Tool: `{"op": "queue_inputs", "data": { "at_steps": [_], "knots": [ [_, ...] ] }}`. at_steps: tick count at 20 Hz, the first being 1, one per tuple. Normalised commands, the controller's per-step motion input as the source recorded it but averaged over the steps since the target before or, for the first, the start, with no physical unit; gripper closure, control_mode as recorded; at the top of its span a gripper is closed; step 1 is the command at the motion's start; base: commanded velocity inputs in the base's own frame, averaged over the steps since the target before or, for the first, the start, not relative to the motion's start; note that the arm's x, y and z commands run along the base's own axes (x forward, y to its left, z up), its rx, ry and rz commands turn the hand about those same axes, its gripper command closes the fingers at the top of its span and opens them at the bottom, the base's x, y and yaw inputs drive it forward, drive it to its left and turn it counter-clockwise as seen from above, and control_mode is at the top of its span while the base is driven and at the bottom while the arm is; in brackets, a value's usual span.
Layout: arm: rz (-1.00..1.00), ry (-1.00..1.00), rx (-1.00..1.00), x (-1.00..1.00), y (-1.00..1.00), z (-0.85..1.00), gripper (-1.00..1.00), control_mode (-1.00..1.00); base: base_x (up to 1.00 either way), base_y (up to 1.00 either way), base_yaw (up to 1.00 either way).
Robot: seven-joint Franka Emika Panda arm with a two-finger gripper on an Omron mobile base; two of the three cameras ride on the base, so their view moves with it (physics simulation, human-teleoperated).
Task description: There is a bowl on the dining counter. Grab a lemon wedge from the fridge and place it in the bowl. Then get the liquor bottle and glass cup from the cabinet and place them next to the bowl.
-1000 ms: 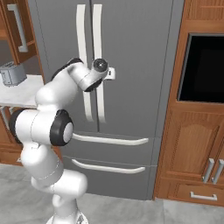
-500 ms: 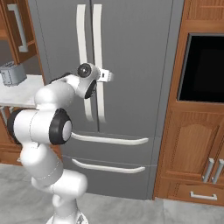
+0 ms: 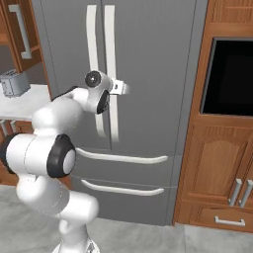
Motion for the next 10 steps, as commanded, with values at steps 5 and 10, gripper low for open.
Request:
{"op": "queue_inputs", "data": {
  "at_steps": [5, 10],
  "knots": [
    [-0.05, 0.00, 0.00, -1.00, -0.80, 0.22, 1.00, -1.00, 0.00, 0.00, 0.00],
    [-0.04, 0.02, -0.01, -1.00, -0.91, 0.18, 1.00, -1.00, 0.00, 0.00, 0.00]
  ]
}}
